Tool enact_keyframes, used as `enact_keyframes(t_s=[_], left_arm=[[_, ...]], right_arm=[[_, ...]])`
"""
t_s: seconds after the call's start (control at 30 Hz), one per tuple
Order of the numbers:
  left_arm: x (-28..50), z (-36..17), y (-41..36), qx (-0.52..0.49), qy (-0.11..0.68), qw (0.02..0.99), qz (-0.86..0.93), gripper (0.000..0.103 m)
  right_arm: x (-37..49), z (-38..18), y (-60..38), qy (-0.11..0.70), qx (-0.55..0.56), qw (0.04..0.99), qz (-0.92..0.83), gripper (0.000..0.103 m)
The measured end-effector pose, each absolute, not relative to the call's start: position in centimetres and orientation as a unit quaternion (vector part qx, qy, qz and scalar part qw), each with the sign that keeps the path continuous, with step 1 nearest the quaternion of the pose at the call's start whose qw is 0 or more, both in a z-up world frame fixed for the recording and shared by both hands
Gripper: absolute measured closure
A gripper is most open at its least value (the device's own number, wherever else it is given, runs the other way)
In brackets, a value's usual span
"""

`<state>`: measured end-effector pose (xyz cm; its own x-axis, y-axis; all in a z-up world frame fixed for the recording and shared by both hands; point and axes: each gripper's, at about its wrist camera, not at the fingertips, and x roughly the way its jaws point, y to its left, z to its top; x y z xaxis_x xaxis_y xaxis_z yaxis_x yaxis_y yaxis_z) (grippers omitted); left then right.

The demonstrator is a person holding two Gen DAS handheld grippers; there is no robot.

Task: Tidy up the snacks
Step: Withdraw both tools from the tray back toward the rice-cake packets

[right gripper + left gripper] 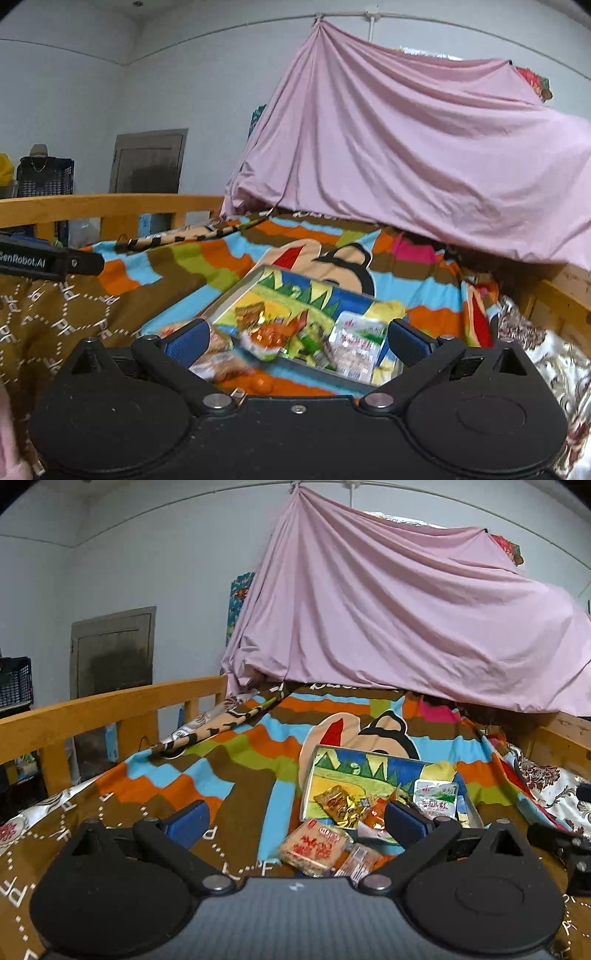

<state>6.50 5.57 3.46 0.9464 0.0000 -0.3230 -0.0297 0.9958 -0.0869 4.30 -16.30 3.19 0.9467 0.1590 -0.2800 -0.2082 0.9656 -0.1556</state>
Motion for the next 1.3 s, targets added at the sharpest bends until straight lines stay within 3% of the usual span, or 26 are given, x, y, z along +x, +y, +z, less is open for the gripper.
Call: enact_keyframes(t_s=[0.27,0.47,0.73,1.07,1.3], left_arm=[[5.3,3.6,6.7,-0.062,0.190,0.980,0.022,0.000],[8.4,3.7,9.0,-0.109,0.274,0.955,-0.036,0.000],[12.0,2.1,9.5,-0.086,0.350,0.931,-0.065,0.000],[17.6,-1.7,8.4,-0.023,0.459,0.881,-0.118,0.000],[19.5,-4.1,9.2,-0.062,0.493,0.860,-0.114,0.000]], right_arm=[[3.2,3.0,-15.3,0.170,-0.070,0.977,0.109,0.001],[3.4,2.1,-13.8,0.185,-0.094,0.970,0.123,0.001],[4.7,0.7,-12.7,0.218,-0.112,0.961,0.128,0.001],[9.3,-0.8,-12.9,0.267,-0.124,0.947,0.128,0.001],[14.2,-2.0,-12.6,0.310,-0.101,0.935,0.140,0.001]])
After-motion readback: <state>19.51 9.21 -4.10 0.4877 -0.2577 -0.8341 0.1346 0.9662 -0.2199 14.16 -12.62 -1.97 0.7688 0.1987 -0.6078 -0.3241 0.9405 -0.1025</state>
